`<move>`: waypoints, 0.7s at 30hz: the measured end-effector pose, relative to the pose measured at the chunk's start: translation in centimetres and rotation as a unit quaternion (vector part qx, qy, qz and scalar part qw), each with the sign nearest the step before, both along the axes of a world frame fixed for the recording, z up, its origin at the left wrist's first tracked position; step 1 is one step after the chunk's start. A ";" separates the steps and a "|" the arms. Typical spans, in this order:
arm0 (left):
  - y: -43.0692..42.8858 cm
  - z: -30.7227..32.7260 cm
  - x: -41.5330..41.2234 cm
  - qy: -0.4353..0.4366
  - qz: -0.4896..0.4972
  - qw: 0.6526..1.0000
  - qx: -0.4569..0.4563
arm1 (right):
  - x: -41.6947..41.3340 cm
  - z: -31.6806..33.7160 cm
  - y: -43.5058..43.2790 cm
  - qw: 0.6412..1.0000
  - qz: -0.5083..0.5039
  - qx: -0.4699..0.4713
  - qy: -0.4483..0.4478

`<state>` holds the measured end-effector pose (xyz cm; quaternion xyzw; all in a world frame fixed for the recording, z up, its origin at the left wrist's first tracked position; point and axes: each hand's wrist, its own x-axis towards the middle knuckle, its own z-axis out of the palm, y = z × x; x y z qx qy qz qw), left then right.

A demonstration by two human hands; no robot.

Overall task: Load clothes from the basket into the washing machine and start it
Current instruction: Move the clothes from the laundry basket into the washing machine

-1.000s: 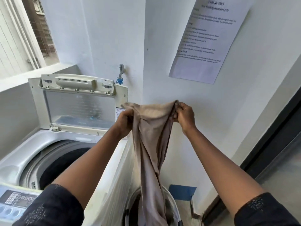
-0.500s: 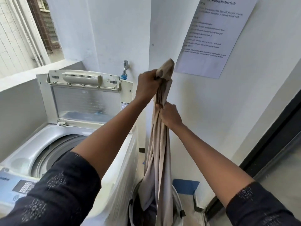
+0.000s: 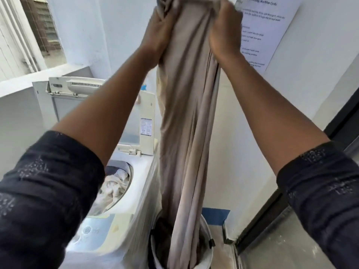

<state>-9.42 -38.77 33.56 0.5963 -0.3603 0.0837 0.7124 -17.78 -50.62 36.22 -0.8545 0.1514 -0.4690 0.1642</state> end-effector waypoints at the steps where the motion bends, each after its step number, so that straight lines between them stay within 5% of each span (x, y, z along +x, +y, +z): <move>1: 0.1 1.0 0.0 0.000 -0.015 1.000 0.024 | 0.3 0.5 0.0 1.000 0.000 -0.001 -0.012; 8: 0.2 0.0 -0.1 0.121 -0.198 0.946 0.228 | 1.5 -8.3 -1.7 0.997 0.055 -0.015 0.055; 16: -1.2 -0.5 0.7 0.130 0.011 0.989 0.077 | -0.9 -22.8 -1.7 0.970 0.050 0.114 0.210; 21: -0.5 -0.5 1.5 0.099 0.087 0.991 -0.011 | -3.5 -30.5 -2.7 0.871 -0.021 0.262 0.415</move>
